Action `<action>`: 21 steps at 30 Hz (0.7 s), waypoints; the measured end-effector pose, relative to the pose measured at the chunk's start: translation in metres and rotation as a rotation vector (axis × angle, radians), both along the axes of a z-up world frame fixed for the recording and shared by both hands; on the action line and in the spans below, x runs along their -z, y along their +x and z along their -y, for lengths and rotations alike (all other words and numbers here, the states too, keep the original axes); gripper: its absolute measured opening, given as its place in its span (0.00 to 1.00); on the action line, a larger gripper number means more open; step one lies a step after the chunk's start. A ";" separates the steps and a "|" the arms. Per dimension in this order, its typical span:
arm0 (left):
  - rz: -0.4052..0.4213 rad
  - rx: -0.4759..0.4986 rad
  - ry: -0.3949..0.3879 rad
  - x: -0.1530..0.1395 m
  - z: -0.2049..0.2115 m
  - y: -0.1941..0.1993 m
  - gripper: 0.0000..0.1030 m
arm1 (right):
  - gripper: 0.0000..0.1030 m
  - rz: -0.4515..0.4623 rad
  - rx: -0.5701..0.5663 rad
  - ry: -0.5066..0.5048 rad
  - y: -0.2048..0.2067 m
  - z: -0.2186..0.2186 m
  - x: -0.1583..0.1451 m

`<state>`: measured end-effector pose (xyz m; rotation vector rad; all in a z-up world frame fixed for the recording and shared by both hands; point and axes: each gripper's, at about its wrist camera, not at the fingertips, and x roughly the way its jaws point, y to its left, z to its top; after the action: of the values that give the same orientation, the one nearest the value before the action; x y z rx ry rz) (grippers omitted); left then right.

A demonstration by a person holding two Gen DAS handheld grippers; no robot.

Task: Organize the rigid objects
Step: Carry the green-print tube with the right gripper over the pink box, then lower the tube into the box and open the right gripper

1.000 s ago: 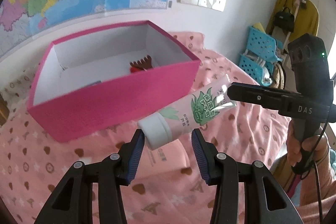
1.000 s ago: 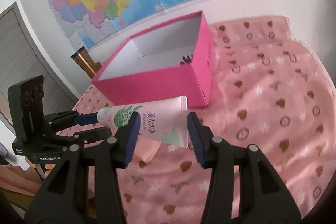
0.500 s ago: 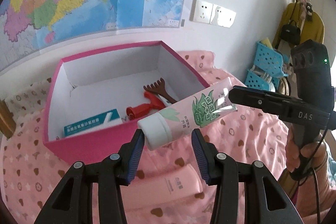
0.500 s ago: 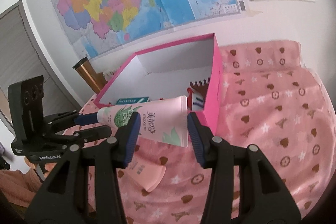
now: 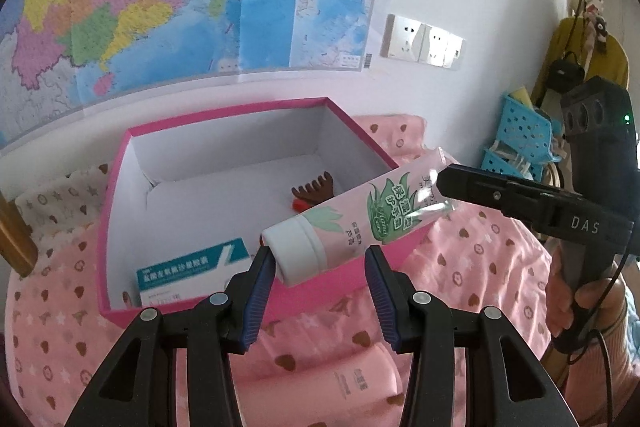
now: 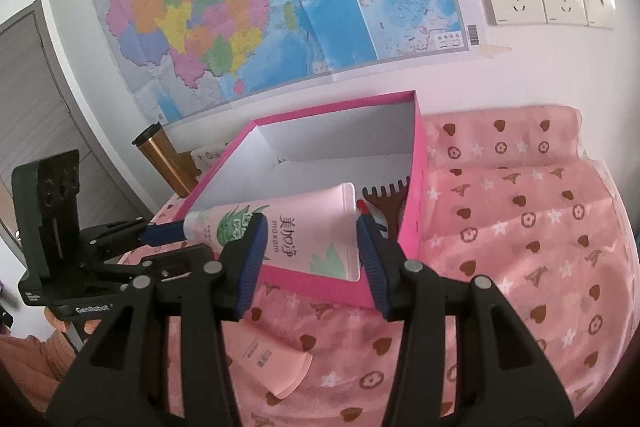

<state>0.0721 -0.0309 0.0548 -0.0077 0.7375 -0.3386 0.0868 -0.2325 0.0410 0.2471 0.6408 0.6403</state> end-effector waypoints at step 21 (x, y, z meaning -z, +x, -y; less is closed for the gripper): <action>-0.106 -0.042 0.030 0.028 -0.003 0.051 0.45 | 0.49 -0.112 0.018 -0.084 0.045 -0.020 0.032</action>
<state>0.1230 -0.0276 0.0270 -0.0129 0.8459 -0.2882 0.1320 -0.2121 0.0089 0.2117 0.7702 0.5836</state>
